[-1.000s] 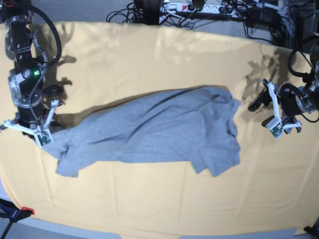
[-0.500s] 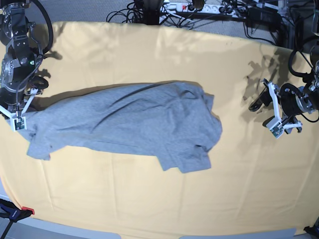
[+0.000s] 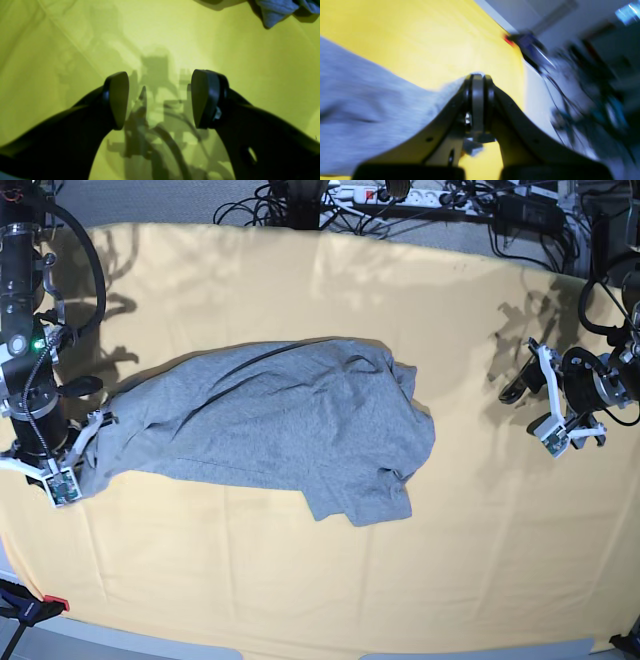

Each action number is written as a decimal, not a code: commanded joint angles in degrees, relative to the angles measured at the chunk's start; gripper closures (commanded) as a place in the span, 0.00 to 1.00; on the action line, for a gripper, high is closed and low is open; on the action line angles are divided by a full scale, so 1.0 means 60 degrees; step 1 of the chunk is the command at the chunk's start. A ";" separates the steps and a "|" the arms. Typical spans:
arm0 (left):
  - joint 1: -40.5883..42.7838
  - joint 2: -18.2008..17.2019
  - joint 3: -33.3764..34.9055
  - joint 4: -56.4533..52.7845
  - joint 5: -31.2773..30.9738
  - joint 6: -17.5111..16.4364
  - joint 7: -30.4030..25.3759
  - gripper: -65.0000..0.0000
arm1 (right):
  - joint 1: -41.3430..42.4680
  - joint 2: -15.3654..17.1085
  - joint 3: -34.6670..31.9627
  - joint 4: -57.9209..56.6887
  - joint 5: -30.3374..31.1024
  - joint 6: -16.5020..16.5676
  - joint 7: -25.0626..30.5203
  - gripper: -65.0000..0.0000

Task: Layout the t-shirt on the table in an organized manner, then fold the t-shirt properly
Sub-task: 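Sweep the right gripper across the shirt to spread it, then grasp the shirt fabric with both grippers near the middle, then pull the shirt apart with both grippers, stretching it lengthwise, then grasp the shirt with the right gripper and pull it outward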

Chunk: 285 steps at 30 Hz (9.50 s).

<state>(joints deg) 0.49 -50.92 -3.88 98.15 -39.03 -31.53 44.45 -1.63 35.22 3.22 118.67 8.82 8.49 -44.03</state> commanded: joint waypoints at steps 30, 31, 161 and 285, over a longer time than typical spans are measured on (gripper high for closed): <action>-0.0157 -0.0215 -0.0142 0.0095 -0.0586 0.0040 -0.0106 0.39 | 0.0109 -0.2849 -0.4681 0.0160 0.2667 0.5144 0.1647 1.00; -0.0160 -0.0215 -0.0142 0.0095 -0.0583 0.0044 -0.0106 0.39 | 0.0109 -0.2929 -0.4754 0.0160 0.2619 0.5129 0.1723 1.00; -0.7308 -0.0594 0.3803 -0.0026 0.0739 0.0306 -0.0907 1.00 | 0.1045 -0.2047 -0.1249 -0.0026 -0.3399 0.0200 0.0044 1.00; -0.5479 0.0437 0.1195 -0.1883 -0.1829 0.0514 0.1031 0.24 | -0.0390 -0.2135 -0.2769 0.1738 0.0437 0.2947 -0.0729 1.00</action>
<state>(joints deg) -30.92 -47.46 4.05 86.19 -49.21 -28.69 52.05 -4.84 22.06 -13.61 128.31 11.00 26.26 -49.32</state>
